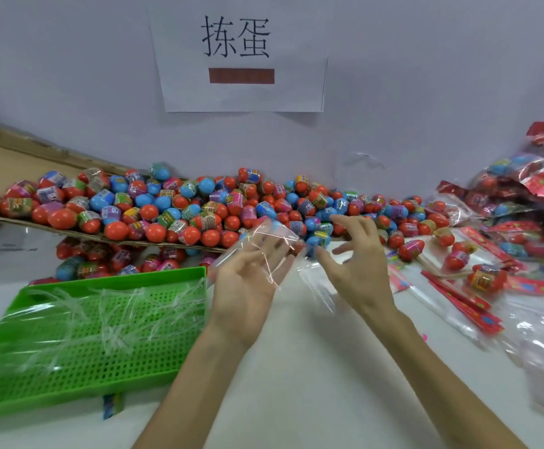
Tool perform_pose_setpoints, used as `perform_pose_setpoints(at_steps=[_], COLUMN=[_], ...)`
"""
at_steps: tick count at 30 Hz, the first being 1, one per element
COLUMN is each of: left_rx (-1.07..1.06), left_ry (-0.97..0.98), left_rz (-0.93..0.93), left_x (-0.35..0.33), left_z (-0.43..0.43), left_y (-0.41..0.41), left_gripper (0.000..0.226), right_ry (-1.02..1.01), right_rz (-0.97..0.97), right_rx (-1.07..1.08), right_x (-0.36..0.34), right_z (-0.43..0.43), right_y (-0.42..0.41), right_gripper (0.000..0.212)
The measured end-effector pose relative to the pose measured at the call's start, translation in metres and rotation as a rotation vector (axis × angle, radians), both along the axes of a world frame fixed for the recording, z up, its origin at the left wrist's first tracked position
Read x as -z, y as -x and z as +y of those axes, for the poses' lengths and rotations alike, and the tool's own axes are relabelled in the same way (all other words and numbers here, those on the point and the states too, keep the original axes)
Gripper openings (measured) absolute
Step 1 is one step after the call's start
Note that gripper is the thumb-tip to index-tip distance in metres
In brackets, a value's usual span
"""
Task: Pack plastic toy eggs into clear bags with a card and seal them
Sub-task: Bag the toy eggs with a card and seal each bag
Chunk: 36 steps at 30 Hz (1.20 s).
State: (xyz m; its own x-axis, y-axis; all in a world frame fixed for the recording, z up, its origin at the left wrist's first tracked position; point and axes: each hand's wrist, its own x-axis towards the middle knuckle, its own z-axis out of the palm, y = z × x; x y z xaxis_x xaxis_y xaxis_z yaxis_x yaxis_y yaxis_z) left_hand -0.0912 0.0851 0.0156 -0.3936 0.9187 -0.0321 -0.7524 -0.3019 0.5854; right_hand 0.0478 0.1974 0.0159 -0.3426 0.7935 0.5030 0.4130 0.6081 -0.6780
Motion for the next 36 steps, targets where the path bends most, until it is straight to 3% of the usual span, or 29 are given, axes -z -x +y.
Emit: perform_pose_setpoints(at_steps=[3,8,11,15,20,25,32,36], left_rx=[0.027,0.005,0.009,0.001,-0.023,-0.067,-0.163,-0.257], left_ry=[0.004,0.081,0.057,0.017,0.053,0.056,0.125,0.177], left_rz=[-0.030,0.026,0.039,0.056,0.086,0.118,0.113,0.112], left_x=[-0.004,-0.001,0.003,0.007,0.001,-0.002,0.001,0.004], left_z=[-0.004,-0.007,-0.008,-0.010,-0.013,-0.014,-0.009,-0.007], left_y=[0.005,0.007,0.011,0.022,0.028,0.028,0.024,0.023], left_gripper=[0.064,0.065,0.062,0.062,0.055,0.047,0.033,0.030], right_ry=[0.215,0.322,0.220,0.065,0.027,0.123,0.146,-0.006], right_rz=[-0.337,-0.277,-0.310,-0.317,-0.337,-0.165,0.209,0.311], right_rx=[0.049,0.061,0.074,-0.010,-0.152,-0.136,-0.066,-0.086], right_x=[0.005,0.016,0.020,0.029,0.027,0.010,-0.001,0.000], right_z=[0.035,0.055,0.054,0.046,0.045,0.045,-0.003,-0.029], right_y=[0.017,0.047,0.057,0.062,0.057,0.043,0.021,0.019], right_gripper=[0.078,0.095,0.084,0.054,0.032,0.018,0.035,0.043])
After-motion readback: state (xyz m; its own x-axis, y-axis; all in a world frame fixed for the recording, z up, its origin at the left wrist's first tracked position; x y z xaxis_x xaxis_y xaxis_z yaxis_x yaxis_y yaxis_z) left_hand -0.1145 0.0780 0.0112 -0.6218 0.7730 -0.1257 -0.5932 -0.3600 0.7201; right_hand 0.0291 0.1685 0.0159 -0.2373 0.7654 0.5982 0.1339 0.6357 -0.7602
